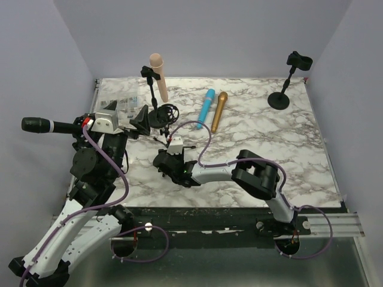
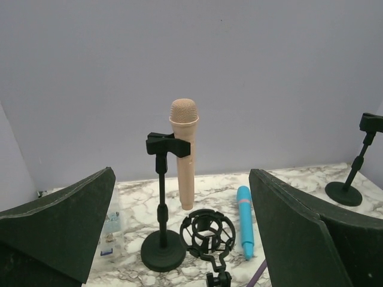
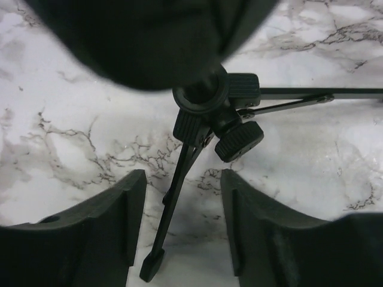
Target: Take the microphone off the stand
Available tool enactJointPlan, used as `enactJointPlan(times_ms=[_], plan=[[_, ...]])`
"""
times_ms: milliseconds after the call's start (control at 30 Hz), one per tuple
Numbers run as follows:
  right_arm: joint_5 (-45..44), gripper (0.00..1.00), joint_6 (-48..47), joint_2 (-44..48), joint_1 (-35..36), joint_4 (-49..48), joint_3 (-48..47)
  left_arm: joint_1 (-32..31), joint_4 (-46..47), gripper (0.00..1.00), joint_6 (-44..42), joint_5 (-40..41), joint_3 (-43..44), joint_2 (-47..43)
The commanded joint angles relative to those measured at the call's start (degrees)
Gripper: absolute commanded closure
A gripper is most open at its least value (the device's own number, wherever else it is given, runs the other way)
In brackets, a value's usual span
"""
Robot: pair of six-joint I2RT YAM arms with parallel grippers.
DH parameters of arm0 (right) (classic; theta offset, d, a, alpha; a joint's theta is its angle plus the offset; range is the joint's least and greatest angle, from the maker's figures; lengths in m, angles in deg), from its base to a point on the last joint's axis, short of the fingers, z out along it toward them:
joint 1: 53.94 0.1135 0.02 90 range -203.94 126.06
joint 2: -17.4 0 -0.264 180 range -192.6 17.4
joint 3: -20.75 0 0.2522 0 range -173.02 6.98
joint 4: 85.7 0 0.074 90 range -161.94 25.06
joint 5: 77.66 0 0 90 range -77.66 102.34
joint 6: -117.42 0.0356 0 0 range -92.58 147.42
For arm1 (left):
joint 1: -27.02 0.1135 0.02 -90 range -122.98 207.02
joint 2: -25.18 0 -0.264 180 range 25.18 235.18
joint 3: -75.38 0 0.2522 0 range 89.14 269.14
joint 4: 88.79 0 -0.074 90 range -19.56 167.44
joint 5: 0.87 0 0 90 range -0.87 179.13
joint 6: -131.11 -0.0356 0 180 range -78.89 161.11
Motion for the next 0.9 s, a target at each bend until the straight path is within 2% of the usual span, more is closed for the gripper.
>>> enactJointPlan(times_ms=[0,133,267,500,733,867], plan=[[-6.4,0.48,-1.1,-2.3,0.3,3.3,-3.2,-0.2,1.8,0.02,-1.1,2.3,-1.0,0.8],[-5.5,0.68,-5.1,-2.3,0.3,2.3,-2.9,-0.4,1.8,0.02,-0.9,1.6,-1.1,0.5],[-2.4,0.75,-6.9,-0.6,0.5,2.6,-0.5,-0.4,2.0,0.02,-1.6,2.3,-1.2,0.6],[0.9,0.99,-8.3,5.7,0.6,-3.3,11.2,-0.4,2.2,0.02,-1.7,2.4,-1.5,1.1],[2.5,1.0,-8.3,17.1,0.7,-2.1,21.9,-1.4,2.1,0.02,-1.4,2.3,-1.6,2.1],[-1.7,1.0,-3.8,26.3,0.7,0.8,31.3,-2.6,2.2,0.02,-2.0,3.0,-1.5,2.9]])
